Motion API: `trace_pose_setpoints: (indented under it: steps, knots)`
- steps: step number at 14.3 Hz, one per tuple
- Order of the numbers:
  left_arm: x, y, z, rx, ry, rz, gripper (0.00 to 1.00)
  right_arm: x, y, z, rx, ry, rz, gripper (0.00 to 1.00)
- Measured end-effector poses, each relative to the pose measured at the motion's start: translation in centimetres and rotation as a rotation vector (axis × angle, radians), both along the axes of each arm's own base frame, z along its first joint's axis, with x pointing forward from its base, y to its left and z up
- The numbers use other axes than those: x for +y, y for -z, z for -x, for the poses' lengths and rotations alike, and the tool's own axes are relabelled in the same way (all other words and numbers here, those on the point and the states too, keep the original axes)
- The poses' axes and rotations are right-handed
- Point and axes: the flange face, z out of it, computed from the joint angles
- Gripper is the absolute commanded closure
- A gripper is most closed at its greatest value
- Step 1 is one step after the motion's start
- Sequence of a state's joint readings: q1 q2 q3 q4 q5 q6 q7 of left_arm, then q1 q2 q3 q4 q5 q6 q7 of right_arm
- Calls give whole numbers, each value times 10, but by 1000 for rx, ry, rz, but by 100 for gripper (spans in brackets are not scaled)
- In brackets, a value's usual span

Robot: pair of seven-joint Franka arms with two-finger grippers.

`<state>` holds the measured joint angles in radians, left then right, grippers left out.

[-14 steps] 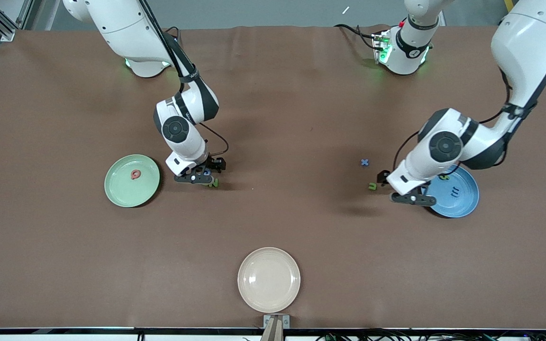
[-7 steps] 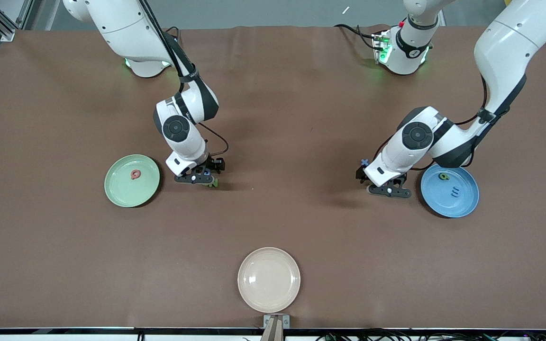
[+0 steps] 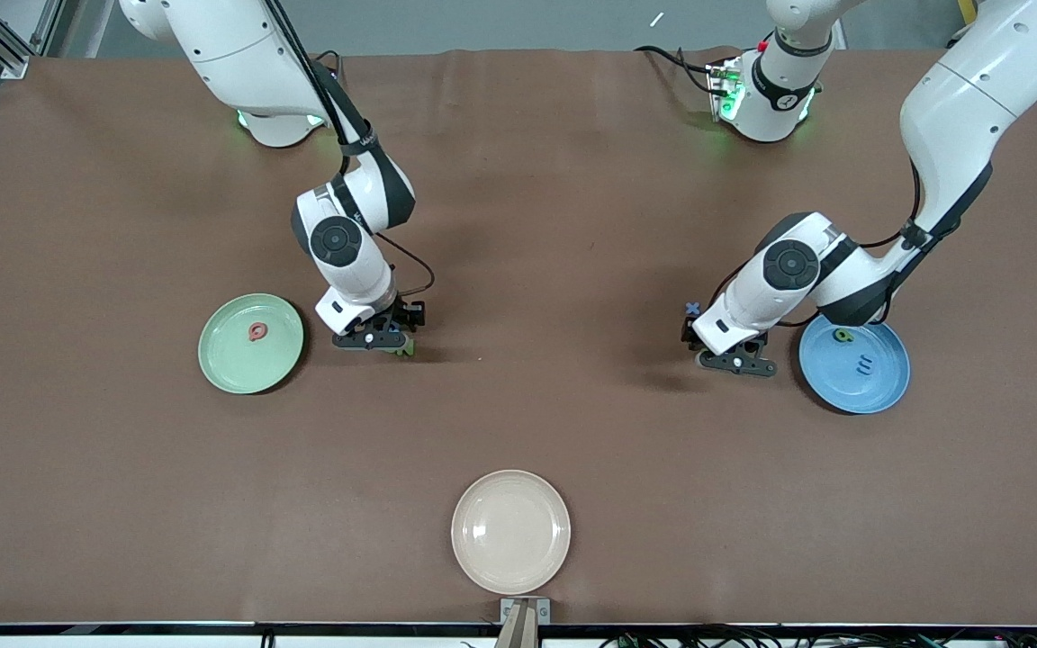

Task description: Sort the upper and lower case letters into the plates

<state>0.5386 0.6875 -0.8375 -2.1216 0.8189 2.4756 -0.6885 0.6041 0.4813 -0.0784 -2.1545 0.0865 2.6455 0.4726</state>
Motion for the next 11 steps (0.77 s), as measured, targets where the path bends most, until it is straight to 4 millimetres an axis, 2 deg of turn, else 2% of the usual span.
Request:
trace_pose_setpoints:
  steps: [1,2,8,11]
  knots:
    - [1,1,-1,-3,-2,3,40,-1,-1,-1,-2,2,0,89]
    - [2,1,-1,-5,-3,4,43,-1,-4,-1,-2,4,0,98]
    - [2,3,-1,-17,13,3,68,-11,-4,-5,12,36,8,100]
    - [3,2,-3,-21,12,2,80,-38,-10,-19,68,83,34,100]
